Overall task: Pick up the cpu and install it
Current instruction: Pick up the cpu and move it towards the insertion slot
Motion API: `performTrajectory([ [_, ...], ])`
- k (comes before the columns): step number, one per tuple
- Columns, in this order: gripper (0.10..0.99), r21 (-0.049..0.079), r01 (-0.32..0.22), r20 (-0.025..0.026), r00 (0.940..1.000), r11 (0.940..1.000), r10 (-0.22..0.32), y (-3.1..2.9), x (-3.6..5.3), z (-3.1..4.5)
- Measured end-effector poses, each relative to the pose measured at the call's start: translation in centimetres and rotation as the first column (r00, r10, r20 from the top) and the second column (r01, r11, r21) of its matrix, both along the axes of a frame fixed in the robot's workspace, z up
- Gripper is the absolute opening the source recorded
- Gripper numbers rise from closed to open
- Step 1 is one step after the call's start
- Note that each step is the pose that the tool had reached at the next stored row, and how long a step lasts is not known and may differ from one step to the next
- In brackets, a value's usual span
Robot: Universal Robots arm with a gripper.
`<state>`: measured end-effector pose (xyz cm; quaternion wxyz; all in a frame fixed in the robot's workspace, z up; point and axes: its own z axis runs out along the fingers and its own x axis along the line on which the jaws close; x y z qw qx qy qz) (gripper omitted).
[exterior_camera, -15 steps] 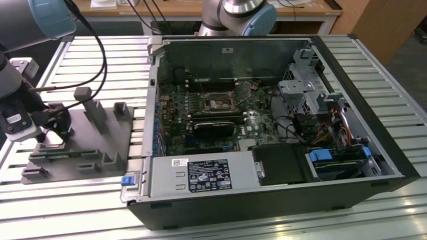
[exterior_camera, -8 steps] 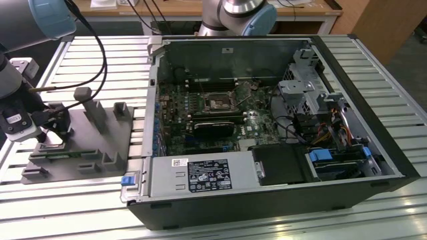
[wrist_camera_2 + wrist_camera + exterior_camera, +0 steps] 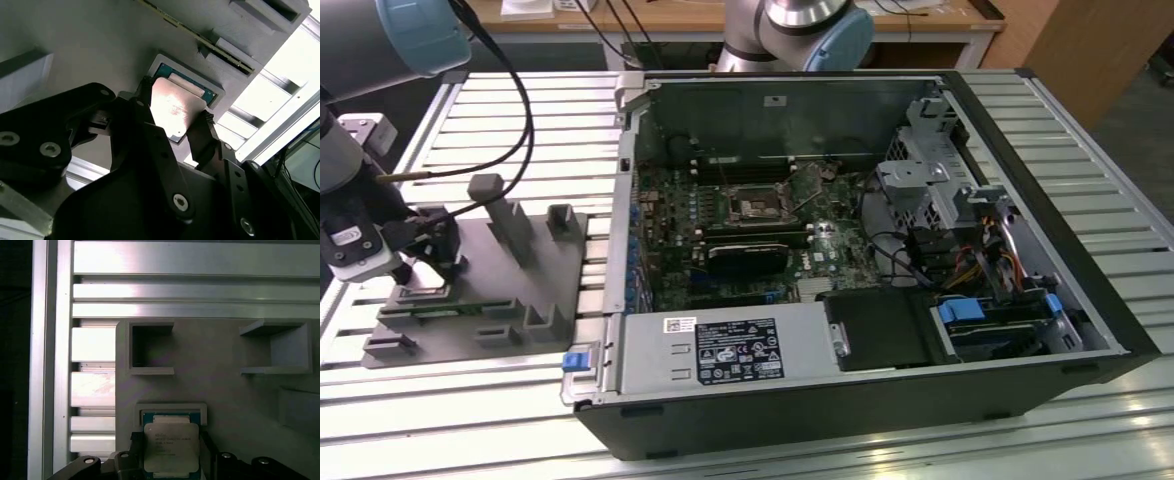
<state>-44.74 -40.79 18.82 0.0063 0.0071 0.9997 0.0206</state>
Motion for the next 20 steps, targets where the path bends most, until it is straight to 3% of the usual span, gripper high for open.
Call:
performTrajectory([
  [10, 0.533, 0.000, 0.000, -0.0001, 1.0000, 1.0000, 0.000, 0.00, 0.00, 2.13],
  [20, 0.533, 0.005, 0.000, -0.0001, 1.0000, 1.0000, 0.000, 0.00, 0.00, 3.05],
])
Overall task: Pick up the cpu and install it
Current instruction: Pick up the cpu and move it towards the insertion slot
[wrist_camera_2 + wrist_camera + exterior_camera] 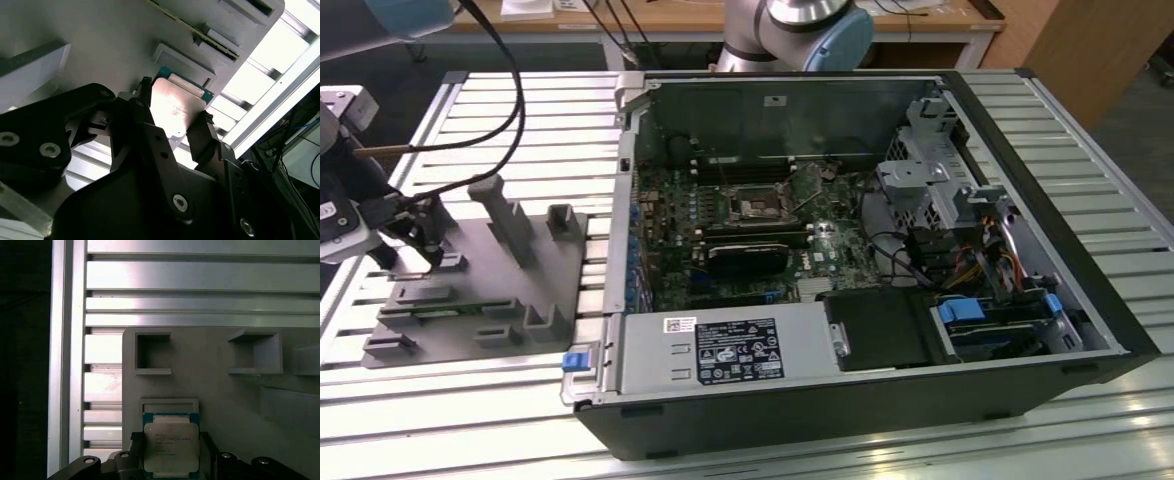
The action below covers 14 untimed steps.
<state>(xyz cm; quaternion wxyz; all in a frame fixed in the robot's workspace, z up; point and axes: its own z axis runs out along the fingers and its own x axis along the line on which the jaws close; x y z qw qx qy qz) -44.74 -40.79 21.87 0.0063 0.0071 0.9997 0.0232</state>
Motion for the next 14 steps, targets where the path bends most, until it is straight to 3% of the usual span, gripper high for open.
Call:
performTrajectory([
  [14, 0.533, 0.000, 0.000, 0.0000, 1.0000, 1.0000, 0.000, -0.01, -0.03, 0.69],
])
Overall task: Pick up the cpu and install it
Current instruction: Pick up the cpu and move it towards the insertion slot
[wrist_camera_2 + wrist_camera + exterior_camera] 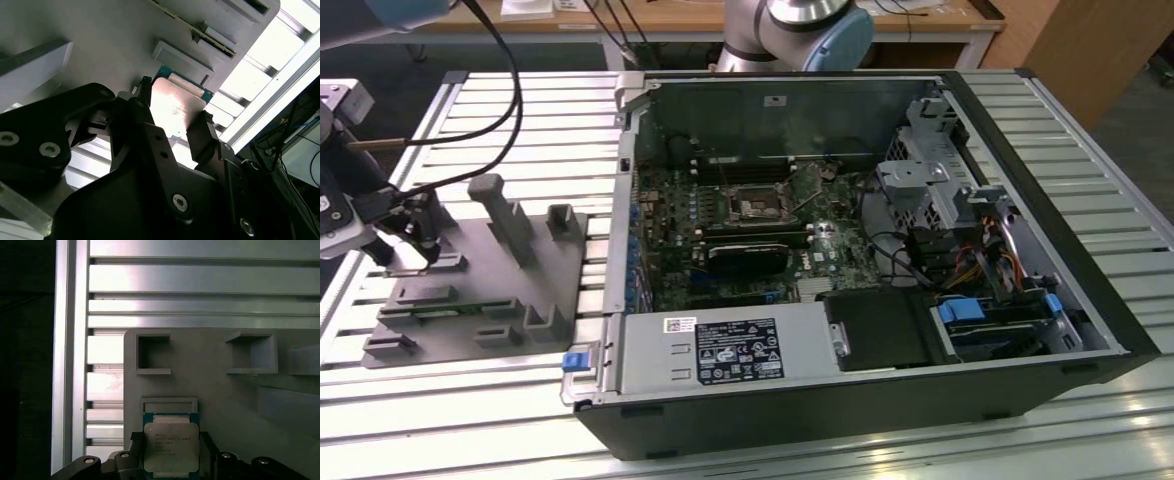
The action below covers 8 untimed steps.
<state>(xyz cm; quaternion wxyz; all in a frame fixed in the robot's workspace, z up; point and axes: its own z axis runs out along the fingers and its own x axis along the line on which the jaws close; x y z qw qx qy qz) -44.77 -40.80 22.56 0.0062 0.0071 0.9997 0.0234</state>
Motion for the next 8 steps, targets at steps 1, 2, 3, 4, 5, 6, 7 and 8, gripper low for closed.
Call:
performTrajectory([
  [1, 0.533, 0.000, 0.001, -0.0001, 1.0000, 1.0000, -0.001, 0.00, -0.04, 0.01],
  [2, 0.533, 0.000, 0.002, -0.0002, 1.0000, 1.0000, -0.002, 0.00, -0.05, 0.02],
  [3, 0.533, 0.000, 0.003, -0.0001, 1.0000, 1.0000, -0.003, 0.01, -0.06, 0.02],
  [4, 0.533, 0.000, 0.004, -0.0001, 1.0000, 1.0000, -0.004, 0.01, -0.07, 0.02],
  [5, 0.533, 0.000, 0.004, 0.0000, 1.0000, 1.0000, -0.004, 0.01, -0.07, 0.03],
  [6, 0.533, 0.000, 0.004, -0.0001, 1.0000, 1.0000, -0.004, 0.00, -0.08, 0.08],
  [7, 0.533, 0.000, 0.004, -0.0004, 1.0000, 1.0000, -0.004, 0.00, -0.08, 0.15],
  [8, 0.533, 0.000, 0.004, -0.0002, 1.0000, 1.0000, -0.004, 0.00, -0.08, 0.21],
])
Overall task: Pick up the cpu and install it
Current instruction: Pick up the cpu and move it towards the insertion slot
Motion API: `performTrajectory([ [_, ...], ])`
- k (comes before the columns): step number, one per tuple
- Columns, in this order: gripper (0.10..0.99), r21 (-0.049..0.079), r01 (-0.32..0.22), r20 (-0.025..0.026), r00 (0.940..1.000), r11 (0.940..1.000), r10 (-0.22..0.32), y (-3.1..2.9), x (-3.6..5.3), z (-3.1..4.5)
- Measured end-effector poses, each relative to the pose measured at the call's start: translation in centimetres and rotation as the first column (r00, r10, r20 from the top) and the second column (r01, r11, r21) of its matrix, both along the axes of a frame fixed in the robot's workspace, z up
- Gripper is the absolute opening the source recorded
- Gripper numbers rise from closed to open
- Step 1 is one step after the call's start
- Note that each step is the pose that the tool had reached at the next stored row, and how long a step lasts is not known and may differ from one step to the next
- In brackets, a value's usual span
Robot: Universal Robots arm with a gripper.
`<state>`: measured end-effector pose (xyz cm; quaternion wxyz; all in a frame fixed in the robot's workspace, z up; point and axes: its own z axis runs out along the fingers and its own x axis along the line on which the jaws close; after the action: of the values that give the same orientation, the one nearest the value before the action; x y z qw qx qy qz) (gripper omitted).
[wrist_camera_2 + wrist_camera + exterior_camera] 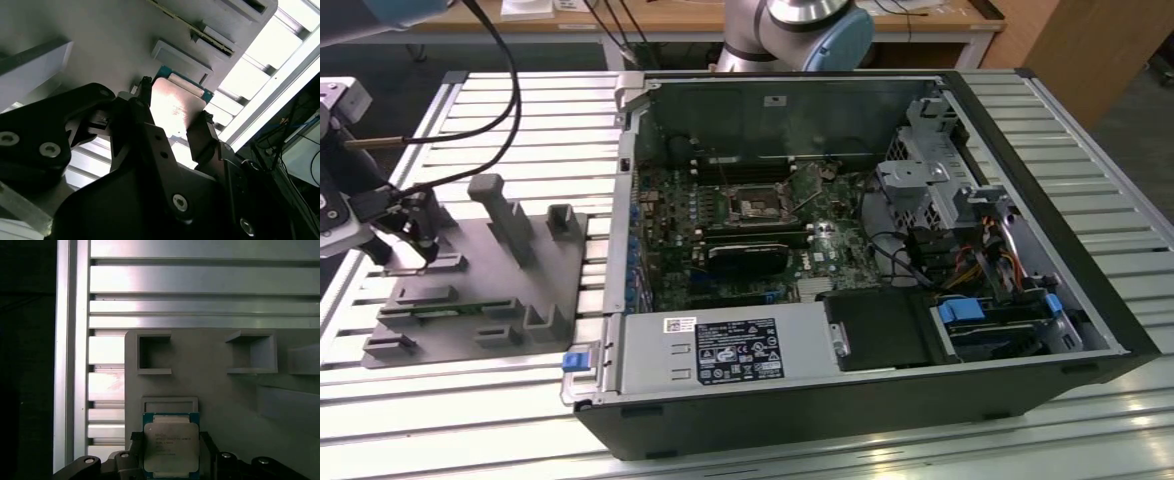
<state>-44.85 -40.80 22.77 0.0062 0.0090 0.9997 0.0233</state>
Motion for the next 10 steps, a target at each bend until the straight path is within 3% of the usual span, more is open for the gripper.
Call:
performTrajectory([
  [10, 0.533, 0.003, 0.001, 0.0001, 1.0000, 1.0000, -0.001, 0.00, 0.00, 0.37],
])
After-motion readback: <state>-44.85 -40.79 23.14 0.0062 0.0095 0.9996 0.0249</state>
